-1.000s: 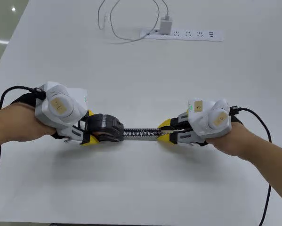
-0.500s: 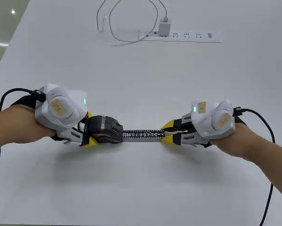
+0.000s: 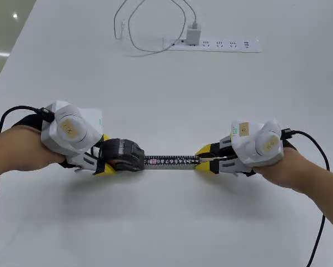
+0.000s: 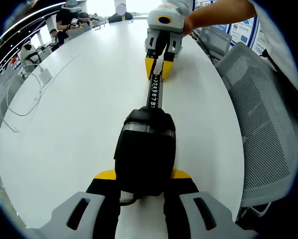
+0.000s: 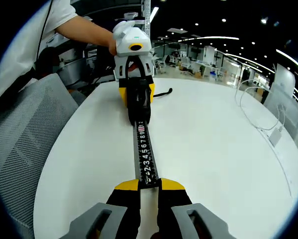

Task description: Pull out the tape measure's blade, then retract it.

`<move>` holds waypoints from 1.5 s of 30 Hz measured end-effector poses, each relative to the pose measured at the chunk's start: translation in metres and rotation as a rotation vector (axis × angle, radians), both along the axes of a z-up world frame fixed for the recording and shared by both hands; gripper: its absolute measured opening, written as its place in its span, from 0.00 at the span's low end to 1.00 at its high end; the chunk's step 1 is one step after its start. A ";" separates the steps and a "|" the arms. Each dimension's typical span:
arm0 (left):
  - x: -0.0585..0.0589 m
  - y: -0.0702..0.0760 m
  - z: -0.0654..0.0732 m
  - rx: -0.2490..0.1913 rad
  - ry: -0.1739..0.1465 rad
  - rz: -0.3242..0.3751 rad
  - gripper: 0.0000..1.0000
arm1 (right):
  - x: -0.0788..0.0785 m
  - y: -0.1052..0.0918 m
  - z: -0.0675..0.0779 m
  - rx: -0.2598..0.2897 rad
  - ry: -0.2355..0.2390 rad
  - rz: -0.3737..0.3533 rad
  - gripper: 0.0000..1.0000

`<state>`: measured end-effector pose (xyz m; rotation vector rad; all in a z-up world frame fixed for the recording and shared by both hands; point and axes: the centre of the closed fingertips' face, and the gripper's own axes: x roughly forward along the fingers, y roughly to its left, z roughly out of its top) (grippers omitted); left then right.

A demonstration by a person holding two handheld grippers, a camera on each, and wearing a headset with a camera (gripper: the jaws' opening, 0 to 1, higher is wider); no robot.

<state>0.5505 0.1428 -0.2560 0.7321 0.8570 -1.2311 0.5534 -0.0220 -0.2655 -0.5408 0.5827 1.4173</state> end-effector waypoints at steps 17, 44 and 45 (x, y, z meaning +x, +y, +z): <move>0.000 0.000 0.000 0.002 0.001 0.002 0.28 | 0.000 -0.009 0.002 -0.007 0.004 -0.006 0.08; 0.000 0.000 0.000 0.007 -0.001 0.001 0.28 | -0.002 -0.033 0.001 -0.038 0.016 -0.025 0.07; 0.000 0.000 0.000 0.007 -0.001 0.001 0.28 | -0.002 -0.033 0.001 -0.038 0.017 -0.026 0.07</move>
